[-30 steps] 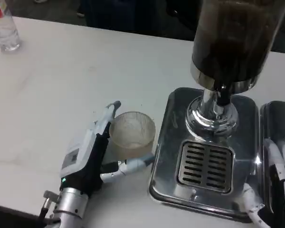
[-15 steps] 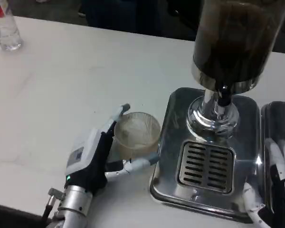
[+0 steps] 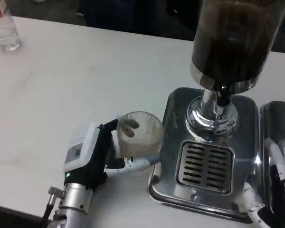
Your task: Grasp the cup under the faucet to collect the drink, then remove the cup.
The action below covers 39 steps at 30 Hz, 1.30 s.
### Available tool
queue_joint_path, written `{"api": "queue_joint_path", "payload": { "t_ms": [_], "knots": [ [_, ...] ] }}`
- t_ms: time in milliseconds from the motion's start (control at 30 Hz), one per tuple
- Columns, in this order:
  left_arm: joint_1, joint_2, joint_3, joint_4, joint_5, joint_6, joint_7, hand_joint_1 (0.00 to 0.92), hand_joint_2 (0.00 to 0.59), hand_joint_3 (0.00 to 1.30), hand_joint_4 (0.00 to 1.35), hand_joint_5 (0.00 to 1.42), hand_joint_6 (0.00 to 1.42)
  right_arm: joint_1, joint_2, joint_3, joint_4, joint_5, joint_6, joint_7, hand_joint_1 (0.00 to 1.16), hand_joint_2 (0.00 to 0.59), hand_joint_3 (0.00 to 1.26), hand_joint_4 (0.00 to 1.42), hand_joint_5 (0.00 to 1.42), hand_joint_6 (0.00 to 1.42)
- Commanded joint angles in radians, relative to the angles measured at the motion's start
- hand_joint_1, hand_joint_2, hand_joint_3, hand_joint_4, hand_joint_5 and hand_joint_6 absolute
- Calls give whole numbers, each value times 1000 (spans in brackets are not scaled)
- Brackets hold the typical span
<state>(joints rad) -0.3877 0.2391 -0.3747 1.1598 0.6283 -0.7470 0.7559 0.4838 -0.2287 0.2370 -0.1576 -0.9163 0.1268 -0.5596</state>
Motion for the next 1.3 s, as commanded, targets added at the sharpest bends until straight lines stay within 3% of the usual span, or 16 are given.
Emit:
{"api": "queue_joint_path", "payload": {
  "t_ms": [33,467,933,1300],
  "knots": [
    [11,6,1,-17,14,-2,78,616,28,882,1069,1260,1266,-6,-7,-10,-3,-1,-2,2,182,516,83,32,50,164],
    [6,4,6,-31,11,-18,113,590,66,932,1127,1312,1367,-18,-11,-19,4,4,-9,-3,181,512,83,32,50,173],
    [7,2,9,-109,12,-63,110,581,49,924,1114,1286,1375,-14,-3,-31,-5,3,-7,-19,176,500,83,32,50,178],
    [-55,-28,-51,-97,59,-52,52,573,40,922,1112,1272,1381,38,23,-47,-51,-22,21,-50,172,500,74,0,0,105]
  ]
}}
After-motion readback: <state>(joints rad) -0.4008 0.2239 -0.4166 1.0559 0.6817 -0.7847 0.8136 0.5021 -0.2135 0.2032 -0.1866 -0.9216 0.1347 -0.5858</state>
